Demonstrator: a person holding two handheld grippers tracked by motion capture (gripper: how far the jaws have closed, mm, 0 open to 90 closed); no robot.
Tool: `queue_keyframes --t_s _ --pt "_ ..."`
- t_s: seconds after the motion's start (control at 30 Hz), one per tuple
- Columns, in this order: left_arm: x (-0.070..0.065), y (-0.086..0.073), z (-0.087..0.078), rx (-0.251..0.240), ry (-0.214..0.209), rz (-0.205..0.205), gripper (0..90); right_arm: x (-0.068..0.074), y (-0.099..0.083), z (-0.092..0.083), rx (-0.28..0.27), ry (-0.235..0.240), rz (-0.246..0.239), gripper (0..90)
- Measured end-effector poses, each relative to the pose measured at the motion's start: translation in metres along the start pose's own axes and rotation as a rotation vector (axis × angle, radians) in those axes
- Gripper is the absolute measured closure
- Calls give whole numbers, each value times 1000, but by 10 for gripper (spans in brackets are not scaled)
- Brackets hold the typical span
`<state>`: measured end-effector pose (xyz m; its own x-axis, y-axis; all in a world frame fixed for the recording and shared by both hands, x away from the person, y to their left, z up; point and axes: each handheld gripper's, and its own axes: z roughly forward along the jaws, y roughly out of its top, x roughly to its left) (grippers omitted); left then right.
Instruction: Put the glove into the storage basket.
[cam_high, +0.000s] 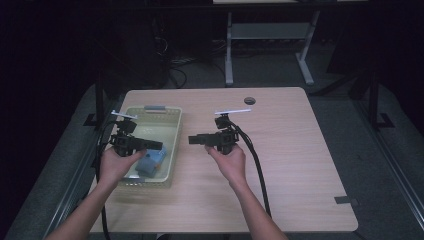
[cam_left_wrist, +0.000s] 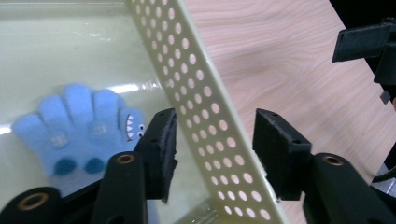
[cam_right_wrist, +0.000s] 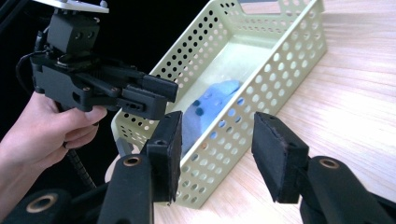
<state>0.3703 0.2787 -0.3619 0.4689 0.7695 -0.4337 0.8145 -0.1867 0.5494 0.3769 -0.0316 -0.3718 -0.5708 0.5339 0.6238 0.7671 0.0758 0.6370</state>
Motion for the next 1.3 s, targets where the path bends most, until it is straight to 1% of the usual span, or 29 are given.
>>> queue_keyframes --t_s 0.17,0.2,0.23,0.27,0.37,0.63,0.77,0.87,0.93,1.03,1.07,1.2,1.27,1.3 --pt "-10 3 3 -13 -14 21 468 -4 -2 -10 -9 -7 9 518" --pt "-10 3 3 -13 -14 21 464 -5 -2 -13 -8 -11 13 513" --pt "-14 4 4 -16 -20 31 461 -6 -2 -15 -10 -13 10 507" --pt "-16 4 5 -24 -23 29 458 -7 -3 -17 -13 -14 13 500" --pt "-20 5 8 -26 -31 36 450 -10 -3 -23 -20 -13 16 494" --pt "-27 6 13 -29 -54 47 446 -17 -7 -36 -37 -22 27 480" --pt "-31 6 14 -44 -62 46 440 -19 -7 -43 -48 -25 37 473" --pt "-34 7 14 -57 -75 47 432 -21 -8 -48 -52 -33 32 467" --pt "-36 7 15 -62 -79 54 427 -22 -9 -51 -54 -37 38 465" --pt "-40 8 17 -62 -90 58 426 -25 -10 -56 -60 -40 42 459" --pt "-42 8 18 -58 -92 67 426 -25 -11 -57 -58 -43 43 456" --pt "-47 8 21 -54 -103 82 423 -28 -12 -64 -66 -55 44 451" --pt "-49 8 22 -57 -106 79 421 -30 -14 -69 -71 -60 49 449" --pt "-53 8 24 -59 -113 81 419 -31 -15 -72 -73 -64 50 448"
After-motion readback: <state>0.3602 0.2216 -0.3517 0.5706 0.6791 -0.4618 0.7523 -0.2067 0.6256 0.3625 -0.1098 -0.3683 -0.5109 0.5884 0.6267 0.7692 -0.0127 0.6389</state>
